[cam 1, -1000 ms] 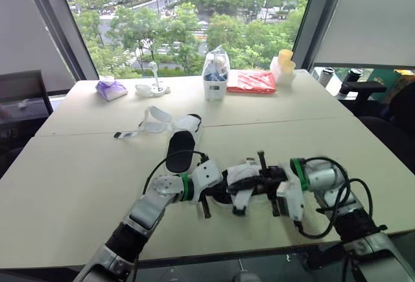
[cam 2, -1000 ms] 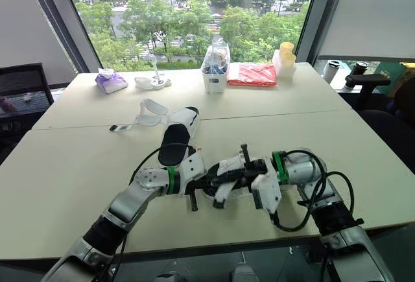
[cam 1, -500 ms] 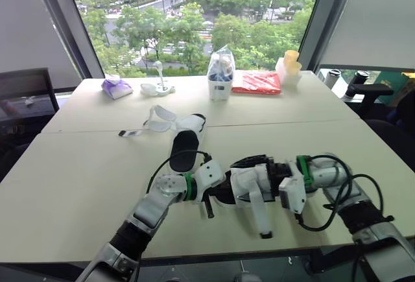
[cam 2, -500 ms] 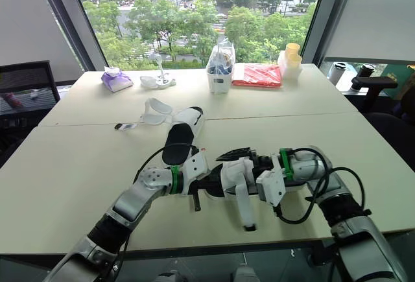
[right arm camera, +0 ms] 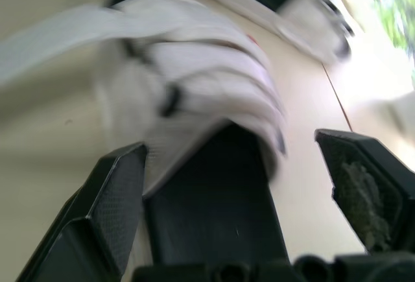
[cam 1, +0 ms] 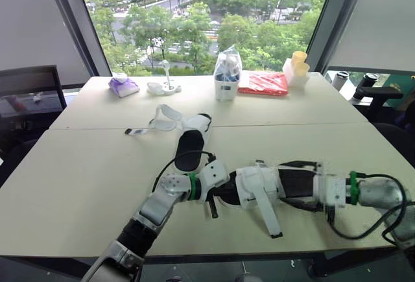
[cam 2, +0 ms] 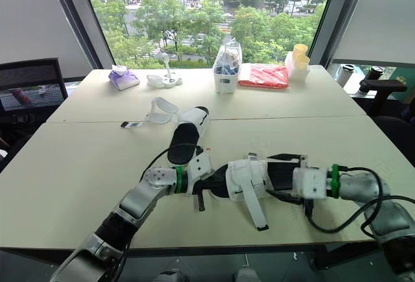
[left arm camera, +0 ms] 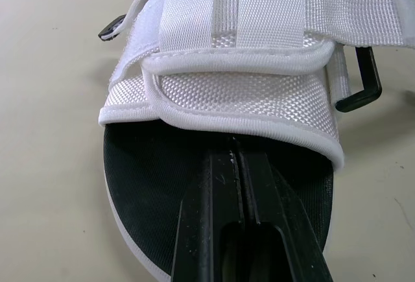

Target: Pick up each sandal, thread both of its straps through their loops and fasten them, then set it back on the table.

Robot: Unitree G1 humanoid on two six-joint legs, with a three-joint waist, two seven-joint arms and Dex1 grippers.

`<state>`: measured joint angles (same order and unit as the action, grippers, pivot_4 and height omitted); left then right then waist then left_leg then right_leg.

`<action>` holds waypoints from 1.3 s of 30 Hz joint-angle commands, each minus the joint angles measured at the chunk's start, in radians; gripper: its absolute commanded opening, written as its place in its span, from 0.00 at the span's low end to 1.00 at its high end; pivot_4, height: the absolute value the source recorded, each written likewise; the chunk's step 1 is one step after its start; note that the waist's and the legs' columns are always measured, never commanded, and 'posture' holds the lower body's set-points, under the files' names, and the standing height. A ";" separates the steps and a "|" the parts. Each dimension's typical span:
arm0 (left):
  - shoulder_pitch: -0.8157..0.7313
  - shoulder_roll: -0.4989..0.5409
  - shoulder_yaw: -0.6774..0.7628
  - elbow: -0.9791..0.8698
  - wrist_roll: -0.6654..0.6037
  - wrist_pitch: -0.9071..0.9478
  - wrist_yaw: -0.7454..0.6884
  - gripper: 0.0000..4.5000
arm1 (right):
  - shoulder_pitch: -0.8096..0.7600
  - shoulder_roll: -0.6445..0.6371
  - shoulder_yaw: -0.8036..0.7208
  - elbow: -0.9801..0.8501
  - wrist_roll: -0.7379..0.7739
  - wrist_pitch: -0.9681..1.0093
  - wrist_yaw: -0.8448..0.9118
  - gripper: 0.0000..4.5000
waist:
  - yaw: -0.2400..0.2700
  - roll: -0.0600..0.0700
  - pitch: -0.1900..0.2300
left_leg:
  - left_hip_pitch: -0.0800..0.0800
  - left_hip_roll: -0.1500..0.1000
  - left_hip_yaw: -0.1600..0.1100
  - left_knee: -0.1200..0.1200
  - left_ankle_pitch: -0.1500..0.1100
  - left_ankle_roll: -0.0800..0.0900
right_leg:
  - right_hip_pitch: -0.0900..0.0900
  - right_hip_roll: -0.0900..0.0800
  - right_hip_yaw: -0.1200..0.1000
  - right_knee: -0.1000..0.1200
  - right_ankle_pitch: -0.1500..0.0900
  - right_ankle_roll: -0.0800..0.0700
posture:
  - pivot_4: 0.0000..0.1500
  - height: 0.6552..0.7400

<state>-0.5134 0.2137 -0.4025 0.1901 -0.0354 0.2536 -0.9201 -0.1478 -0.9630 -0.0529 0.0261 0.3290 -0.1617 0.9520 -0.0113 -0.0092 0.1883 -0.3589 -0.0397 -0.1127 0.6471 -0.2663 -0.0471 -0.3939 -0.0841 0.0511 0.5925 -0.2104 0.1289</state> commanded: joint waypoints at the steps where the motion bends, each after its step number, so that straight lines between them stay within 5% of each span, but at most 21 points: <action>1: 0.022 0.002 -0.045 0.064 0.029 0.009 -0.010 0.00 | -0.077 -0.028 -0.116 -0.175 0.341 0.520 -0.114 0.99 | 0.000 0.000 0.000 | 0.000 0.000 0.000 0.000 0.000 0.000 | 0.000 0.000 0.000 0.000 0.000 0.000 | 1.00 1.00; 5: 0.027 0.000 -0.051 0.059 0.030 0.004 -0.015 0.00 | -0.101 -0.099 -0.177 -0.272 0.700 0.971 -0.093 0.99 | 0.007 0.000 0.000 | -0.002 0.001 -0.002 0.000 0.000 0.000 | -0.001 0.001 -0.003 0.000 -0.001 -0.001 | 1.00 1.00; 9: 0.023 -0.003 -0.046 0.057 0.031 0.006 -0.012 0.00 | -0.074 -0.170 -0.184 -0.263 0.827 1.211 -0.031 0.99 | 0.018 0.000 -0.001 | -0.015 0.001 -0.004 -0.001 0.000 0.001 | -0.010 0.000 -0.005 -0.006 -0.001 -0.001 | 1.00 1.00; 25: 0.046 -0.021 -0.059 -0.017 0.029 0.042 0.023 0.00 | 0.024 -0.166 -0.100 -0.216 0.751 1.364 0.149 0.99 | 0.024 0.000 -0.001 | -0.016 0.000 -0.001 -0.001 -0.002 0.003 | -0.011 -0.001 -0.005 -0.007 -0.001 0.001 | 1.00 1.00; 39: 0.073 -0.043 -0.076 -0.057 0.025 0.077 0.043 0.00 | -0.050 -0.031 -0.009 -0.224 0.723 1.422 0.107 0.99 | 0.025 0.000 -0.001 | -0.016 -0.001 -0.002 -0.001 -0.002 0.003 | -0.011 -0.001 -0.005 -0.007 -0.001 0.002 | 1.00 1.00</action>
<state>-0.4712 0.1732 -0.4197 0.1071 -0.0320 0.2975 -0.8710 -0.1811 -1.0009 -0.0579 -0.1753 1.0402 1.2481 1.0624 0.0141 -0.0095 0.1876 -0.3753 -0.0403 -0.1142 0.6464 -0.2680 -0.0445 -0.4051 -0.0851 0.0457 0.5856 -0.2113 0.1304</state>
